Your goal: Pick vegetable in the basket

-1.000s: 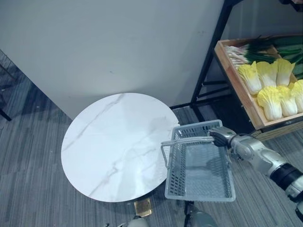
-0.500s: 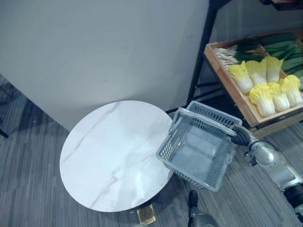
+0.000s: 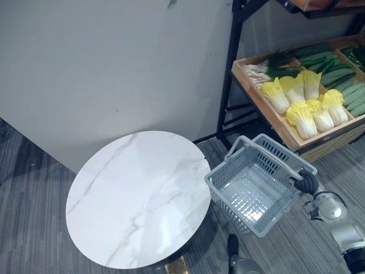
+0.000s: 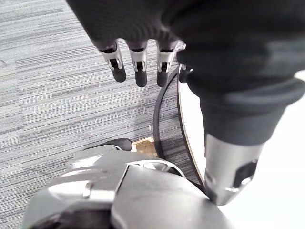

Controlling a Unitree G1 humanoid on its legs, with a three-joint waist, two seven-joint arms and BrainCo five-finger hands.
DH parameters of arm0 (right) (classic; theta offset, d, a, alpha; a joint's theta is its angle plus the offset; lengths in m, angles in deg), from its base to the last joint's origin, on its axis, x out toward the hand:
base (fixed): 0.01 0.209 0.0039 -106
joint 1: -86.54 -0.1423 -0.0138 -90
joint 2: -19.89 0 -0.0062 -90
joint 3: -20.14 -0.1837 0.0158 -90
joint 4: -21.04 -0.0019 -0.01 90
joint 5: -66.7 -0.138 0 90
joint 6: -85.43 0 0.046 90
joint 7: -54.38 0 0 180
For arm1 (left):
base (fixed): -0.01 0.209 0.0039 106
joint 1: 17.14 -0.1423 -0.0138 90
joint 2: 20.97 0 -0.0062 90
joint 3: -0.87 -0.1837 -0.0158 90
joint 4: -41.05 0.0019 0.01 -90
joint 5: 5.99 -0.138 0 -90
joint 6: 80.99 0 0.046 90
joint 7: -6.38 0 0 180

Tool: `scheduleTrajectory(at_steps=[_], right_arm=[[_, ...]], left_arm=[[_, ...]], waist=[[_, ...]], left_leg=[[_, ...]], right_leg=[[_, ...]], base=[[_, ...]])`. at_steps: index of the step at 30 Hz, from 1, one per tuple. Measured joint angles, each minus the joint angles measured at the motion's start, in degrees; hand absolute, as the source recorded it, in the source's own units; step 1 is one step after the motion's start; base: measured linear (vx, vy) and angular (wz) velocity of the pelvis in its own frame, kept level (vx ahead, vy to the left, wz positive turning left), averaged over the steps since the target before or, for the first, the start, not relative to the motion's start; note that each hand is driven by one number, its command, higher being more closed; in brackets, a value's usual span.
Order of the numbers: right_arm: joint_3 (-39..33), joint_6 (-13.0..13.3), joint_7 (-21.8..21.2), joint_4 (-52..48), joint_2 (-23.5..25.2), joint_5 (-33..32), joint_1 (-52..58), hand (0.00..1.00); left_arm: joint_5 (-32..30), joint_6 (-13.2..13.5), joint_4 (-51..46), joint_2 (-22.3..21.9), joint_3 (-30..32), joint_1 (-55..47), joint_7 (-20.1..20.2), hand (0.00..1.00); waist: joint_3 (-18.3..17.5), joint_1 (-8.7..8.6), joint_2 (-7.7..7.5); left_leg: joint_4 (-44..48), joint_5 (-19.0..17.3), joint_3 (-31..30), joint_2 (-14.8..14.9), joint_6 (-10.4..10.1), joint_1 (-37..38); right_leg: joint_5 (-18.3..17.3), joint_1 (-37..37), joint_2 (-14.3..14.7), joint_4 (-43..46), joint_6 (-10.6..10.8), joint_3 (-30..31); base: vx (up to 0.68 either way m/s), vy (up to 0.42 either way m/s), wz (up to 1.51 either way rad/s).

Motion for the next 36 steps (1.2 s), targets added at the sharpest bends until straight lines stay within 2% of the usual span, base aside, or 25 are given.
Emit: scheduleTrajectory(at_steps=[4,5,6,7,8,9,11,12,13,14,15,16,19,20,21,22,23,24,25,27,29,31,32,33,36], right_arm=[[-6.40,0.03,2.40,-1.11,4.24,0.00,1.36,1.00],[-7.65,0.00,3.66,-2.14,5.28,0.00,1.77,1.00],[-7.89,-0.04,4.81,-3.02,6.11,0.02,1.96,1.00],[-7.88,-0.05,5.05,-3.17,6.91,0.02,1.85,1.00],[-7.79,-0.15,5.52,-3.19,7.66,0.09,1.59,1.00],[-7.20,-0.28,6.05,-2.84,7.65,1.18,1.48,1.00],[-6.67,-0.68,6.21,-1.36,7.56,1.88,1.55,1.00],[-5.58,-0.75,6.17,-0.47,7.37,3.36,1.18,1.00],[-3.47,-0.76,6.00,0.39,7.54,4.26,0.24,1.00],[-2.94,-0.74,5.94,0.65,8.19,4.99,-0.05,1.00],[-2.15,-0.82,5.90,0.86,8.40,5.54,-0.95,1.00],[-1.39,-0.80,5.93,1.96,8.03,5.60,-1.37,1.00],[3.82,-0.80,5.87,4.48,7.95,5.73,-5.33,1.00],[5.01,-0.78,5.84,4.68,7.95,5.78,-6.23,1.00],[7.11,-0.28,5.79,4.64,7.91,6.27,-7.49,1.00],[7.92,-0.11,5.79,4.67,7.83,6.49,-7.95,1.00],[8.68,0.12,5.71,4.71,7.36,7.02,-8.25,1.00],[9.20,0.12,5.64,4.75,6.14,7.35,-7.79,1.00],[9.30,0.08,5.64,4.75,5.52,7.36,-7.40,1.00],[9.29,0.04,5.66,4.71,3.85,7.92,-4.74,1.00],[8.82,0.13,5.90,4.69,3.07,8.54,-3.32,1.00],[7.56,0.12,6.08,5.01,2.59,9.49,-2.53,1.00],[7.36,0.14,6.33,6.61,2.35,10.06,-2.70,1.00],[6.96,0.12,6.89,8.49,2.11,10.27,-3.23,1.00],[6.94,0.14,8.10,14.82,2.23,11.23,-4.46,1.00]], left_arm=[[0.00,0.14,-1.47,0.42,0.00,-0.15,-0.04,0.00],[-0.01,0.26,-1.86,0.81,-0.02,-0.11,-0.08,0.00],[-0.66,0.22,-2.22,1.07,-0.01,0.29,-0.10,0.00],[-1.36,0.19,-1.94,1.43,0.00,-0.17,-0.10,0.00],[-2.31,0.16,-1.31,1.06,0.12,0.11,-0.15,0.00],[-3.36,-0.01,-1.05,0.56,-0.01,-0.05,-0.18,0.00],[-3.66,-0.06,-1.37,1.23,-0.04,-0.77,-0.27,0.00],[-3.90,-0.06,-1.73,2.09,0.00,-0.26,-0.25,0.00],[-4.18,-0.39,-1.00,2.51,0.24,-0.20,-0.09,0.00],[-4.28,-0.46,-0.09,2.36,0.77,0.11,0.01,0.00],[-4.33,-0.30,0.27,1.74,0.98,0.64,-0.15,0.00],[-4.24,-0.44,0.35,1.30,0.38,1.08,-0.24,0.00],[-4.18,-0.41,0.20,2.02,-0.12,1.36,-0.55,0.00],[-4.05,-0.41,0.09,2.26,-0.35,1.58,-0.61,0.00],[-3.83,-0.43,-0.17,2.88,-0.60,1.97,-0.90,0.00],[-3.81,-0.44,-0.16,3.09,-0.62,2.13,-1.00,0.00],[-3.79,-0.41,-0.14,2.71,-0.73,2.65,-1.25,0.00],[-3.40,-0.45,-0.08,1.52,-0.69,2.84,-1.84,0.00],[-3.31,-0.43,-0.06,0.97,-0.69,2.84,-2.24,0.00],[-3.27,-0.40,-0.09,0.08,-0.94,2.63,-2.58,0.00],[-3.25,-0.15,-0.22,0.20,-1.34,2.47,-2.61,0.00],[-3.23,0.19,-0.26,0.02,-1.70,2.43,-2.60,0.00],[-3.16,0.80,-0.27,-0.19,-1.71,2.10,-2.59,0.00],[-3.16,1.19,-0.23,-0.92,-1.99,2.02,-2.56,0.00],[-1.41,2.13,-1.49,-2.46,-2.42,0.98,-2.48,0.00]], waist=[[0.35,-0.45,-0.58],[0.61,-0.50,-1.44],[0.69,-0.73,-2.58],[0.59,-0.52,-3.14],[1.00,0.02,-1.69],[1.36,-0.19,-0.20],[1.27,-0.21,-0.49],[1.33,-0.05,-2.14],[0.39,0.75,-1.73],[-0.02,1.79,-1.71],[0.12,1.84,-1.63],[0.16,1.35,-1.48],[-0.02,3.01,-1.39],[-0.04,3.17,-1.42],[-0.04,3.37,-1.42],[-0.02,3.62,-1.39],[0.10,4.06,-0.54],[-0.16,4.02,1.44],[-0.09,3.55,2.02],[-0.15,2.38,3.67],[-0.12,1.89,3.46],[-0.02,1.29,3.30],[0.64,1.59,2.19],[0.75,1.73,2.02],[0.81,3.45,2.52]], left_leg=[[10.04,-4.89,2.43,0.21,1.93,-5.30],[14.23,-6.95,4.06,-0.30,3.47,-8.18],[16.08,-7.86,6.64,-1.86,5.47,-9.52],[15.61,-7.73,9.32,-1.51,7.48,-9.54],[15.41,-7.30,11.49,-0.61,8.13,-9.80],[13.64,-5.73,14.50,1.27,8.12,-9.60],[12.19,-4.52,16.21,1.66,8.79,-8.66],[13.78,-4.74,18.66,1.00,8.88,-8.70],[10.94,-4.28,17.39,1.08,10.40,-10.97],[9.14,-2.92,20.24,1.63,10.68,-10.77],[6.81,-0.67,23.57,1.51,10.59,-10.08],[6.16,0.27,25.68,1.70,11.50,-9.99],[9.37,0.29,33.58,5.52,11.60,-11.29],[10.32,0.30,34.88,6.41,11.59,-11.84],[12.64,0.30,37.32,8.49,11.59,-12.74],[13.73,0.31,38.42,9.45,11.57,-12.94],[14.80,1.11,39.86,11.10,11.24,-12.80],[14.77,2.53,40.25,12.63,11.09,-12.51],[14.57,3.26,40.11,13.18,10.94,-12.24],[13.00,7.40,38.78,14.74,9.96,-9.66],[13.31,11.26,38.64,15.72,8.80,-8.42],[15.61,14.83,34.20,16.45,8.59,-8.70],[18.28,14.65,26.61,15.55,7.23,-10.26],[18.03,10.28,15.14,10.51,4.21,-11.80],[11.12,6.47,-5.39,0.10,1.70,-12.56]], right_leg=[[-0.31,-6.00,-0.56,6.88,1.10,3.99],[1.25,-8.08,-1.02,6.33,3.18,6.25],[4.53,-9.37,-2.07,3.70,7.67,8.84],[4.34,-9.57,-2.67,1.50,10.50,8.53],[-0.47,-11.45,-2.76,6.43,2.23,3.40],[-7.91,-16.15,-3.21,25.54,-8.58,-7.69],[-14.38,-15.11,-5.25,37.35,-9.02,-13.75],[-14.77,-14.52,-5.32,36.49,-8.51,-16.38],[-12.22,-10.60,0.13,22.47,-5.09,-12.93],[-11.40,-8.88,1.25,17.52,-5.21,-10.51],[-18.50,-9.69,-1.39,29.49,-7.37,-13.62],[-20.76,-7.56,-5.02,34.99,-5.28,-16.23],[-20.56,-3.60,-12.90,34.88,-4.53,-24.27],[-20.04,-3.23,-14.03,33.98,-3.68,-25.92],[-18.23,-1.77,-15.71,30.03,-1.17,-29.07],[-17.90,-1.11,-15.87,27.52,0.61,-29.70],[-18.91,-0.15,-13.63,23.42,2.99,-30.58],[-18.78,1.17,-10.98,19.62,3.07,-30.77],[-18.66,1.97,-9.78,18.16,3.13,-30.81],[-17.20,5.77,-5.61,12.65,1.45,-30.40],[-16.38,7.10,-3.84,9.83,0.51,-28.68],[-16.00,7.29,-3.20,8.82,-0.11,-25.90],[-15.78,7.76,-3.57,8.34,-0.50,-22.71],[-15.65,7.69,-4.68,8.34,-0.67,-19.47],[-14.66,6.27,-3.93,8.22,-0.91,-10.85]], base=[[-0.12,0.103,-0.37],[-0.29,0.175,-0.83],[-0.30,0.165,-1.00],[-0.24,0.109,-1.02],[-0.24,0.097,-1.23],[-0.22,0.129,-1.09],[-0.13,0.097,-0.88],[-0.16,0.054,-1.14],[-0.21,0.031,-1.35],[-0.23,0.010,-1.46],[-0.14,-0.023,-1.32],[-0.10,-0.013,-1.18],[-0.12,-0.122,-1.39],[-0.11,-0.289,-1.41],[-0.07,-0.291,-1.01],[-0.04,-0.272,-1.15],[-0.05,-0.363,-0.89],[-0.04,-0.360,-0.69],[-0.04,-0.394,-0.34],[-0.03,-0.284,-0.29],[-0.04,-0.255,-0.51],[-0.05,-0.203,-0.68],[-0.05,-0.101,-1.01],[-0.05,-0.056,-1.16],[-0.04,0.094,-1.55]])
